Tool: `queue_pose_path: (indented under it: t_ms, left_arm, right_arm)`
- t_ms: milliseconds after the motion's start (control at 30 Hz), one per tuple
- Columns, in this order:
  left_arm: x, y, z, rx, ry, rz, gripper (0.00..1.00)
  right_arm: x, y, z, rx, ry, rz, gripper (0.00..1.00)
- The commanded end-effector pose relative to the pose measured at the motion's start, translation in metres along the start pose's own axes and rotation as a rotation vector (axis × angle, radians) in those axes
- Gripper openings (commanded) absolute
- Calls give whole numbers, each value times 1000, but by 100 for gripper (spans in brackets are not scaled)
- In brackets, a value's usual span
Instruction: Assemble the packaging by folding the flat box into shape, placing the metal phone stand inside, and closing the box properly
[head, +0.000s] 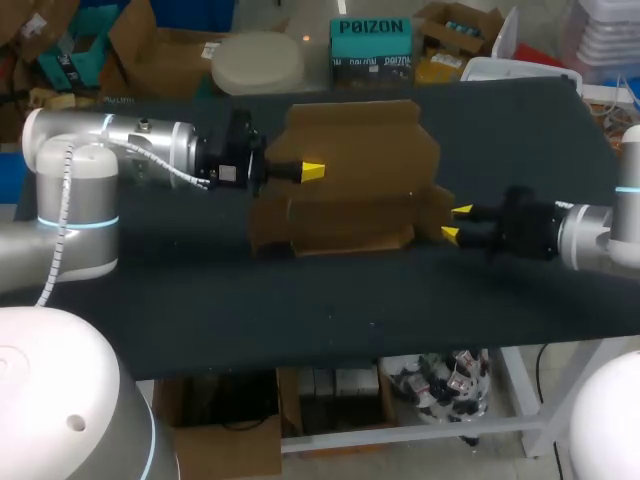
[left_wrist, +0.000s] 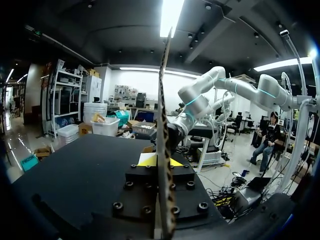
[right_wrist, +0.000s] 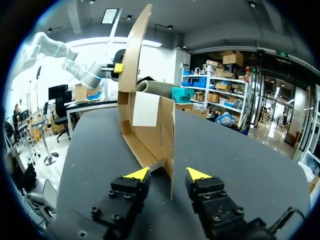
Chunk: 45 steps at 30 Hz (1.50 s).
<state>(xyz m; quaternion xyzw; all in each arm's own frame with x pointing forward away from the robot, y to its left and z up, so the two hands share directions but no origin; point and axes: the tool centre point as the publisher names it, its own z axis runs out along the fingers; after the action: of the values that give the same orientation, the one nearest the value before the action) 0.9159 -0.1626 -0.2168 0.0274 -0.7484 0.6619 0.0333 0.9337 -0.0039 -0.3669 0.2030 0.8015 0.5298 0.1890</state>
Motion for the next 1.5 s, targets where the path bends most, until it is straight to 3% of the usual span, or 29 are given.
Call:
queue_pose_path:
  t_ms: [33,300,467,567,600,1167,1500]
  left_arm:
    - [-1,2,1,0,3,-1,0]
    - [-1,2,1,0,3,-1,0]
    - [-1,2,1,0,3,-1,0]
    - [-1,2,1,0,3,-1,0]
    - [-1,2,1,0,3,-1,0]
    - [-1,2,1,0,3,-1,0]
    - [-1,2,1,0,3,-1,0]
  right_arm:
    - [-3,-2,8,-10,-3,5,46]
    - [-4,0,15,-11,-7,13,37]
    - [-4,1,19,-18,-11,15,25]
    - [-3,2,20,-24,-14,15,10]
    - [-2,3,21,-25,-15,15,0]
    - [18,6,21,-42,-59,28,0]
    - [29,11,27,-45,-74,35,36]
